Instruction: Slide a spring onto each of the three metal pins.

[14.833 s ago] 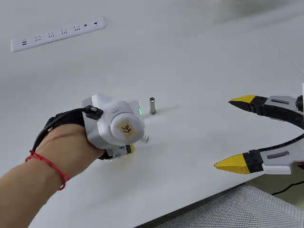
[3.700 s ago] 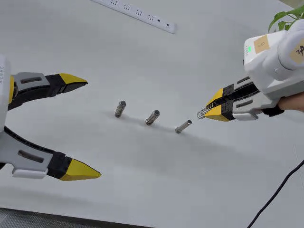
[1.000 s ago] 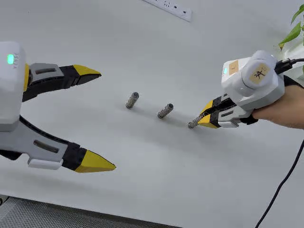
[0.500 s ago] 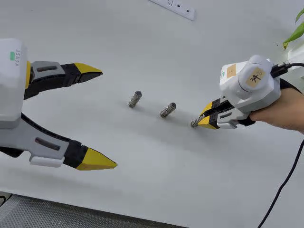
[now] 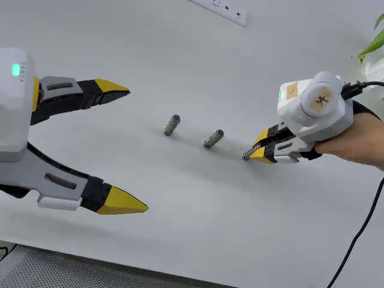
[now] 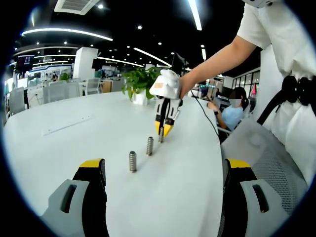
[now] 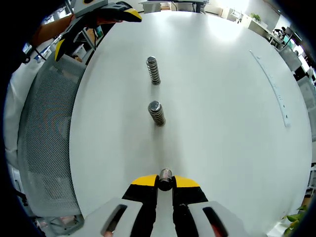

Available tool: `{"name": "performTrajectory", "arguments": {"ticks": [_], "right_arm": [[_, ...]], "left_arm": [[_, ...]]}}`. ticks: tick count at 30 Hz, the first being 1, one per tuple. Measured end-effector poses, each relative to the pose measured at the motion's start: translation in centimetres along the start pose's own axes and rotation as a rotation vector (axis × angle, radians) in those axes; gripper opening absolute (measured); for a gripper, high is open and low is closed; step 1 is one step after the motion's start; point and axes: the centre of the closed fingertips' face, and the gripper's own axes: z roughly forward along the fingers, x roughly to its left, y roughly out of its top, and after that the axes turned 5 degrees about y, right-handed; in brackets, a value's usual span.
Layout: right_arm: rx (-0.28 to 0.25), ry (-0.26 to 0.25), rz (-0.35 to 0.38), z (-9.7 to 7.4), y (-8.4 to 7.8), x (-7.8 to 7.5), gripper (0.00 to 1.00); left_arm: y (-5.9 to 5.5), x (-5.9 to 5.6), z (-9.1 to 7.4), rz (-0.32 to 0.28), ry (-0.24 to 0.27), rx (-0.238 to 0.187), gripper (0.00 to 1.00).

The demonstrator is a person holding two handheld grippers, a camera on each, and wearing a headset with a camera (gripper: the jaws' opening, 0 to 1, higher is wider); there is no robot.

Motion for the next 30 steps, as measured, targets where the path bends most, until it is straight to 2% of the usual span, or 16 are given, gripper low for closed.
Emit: {"name": "performTrajectory", "arguments": {"ticks": [5, 19, 30], "right_arm": [[-0.002, 0.003, 0.007, -0.1, 0.1, 0.5, 0.10], [-0.025, -0.005, 0.011, -0.6, 0.3, 0.4, 0.17], [-0.071, -0.018, 0.019, -2.2, 0.5, 0.5, 0.26]], "left_arm": [[0.0, -0.1, 0.0, 0.002, 0.000, 0.002, 0.99], [0.3, -0.2, -0.1, 0.011, -0.003, 0.004, 0.99], [0.6, -0.3, -0.2, 0.028, -0.006, 0.017, 0.99]]}}
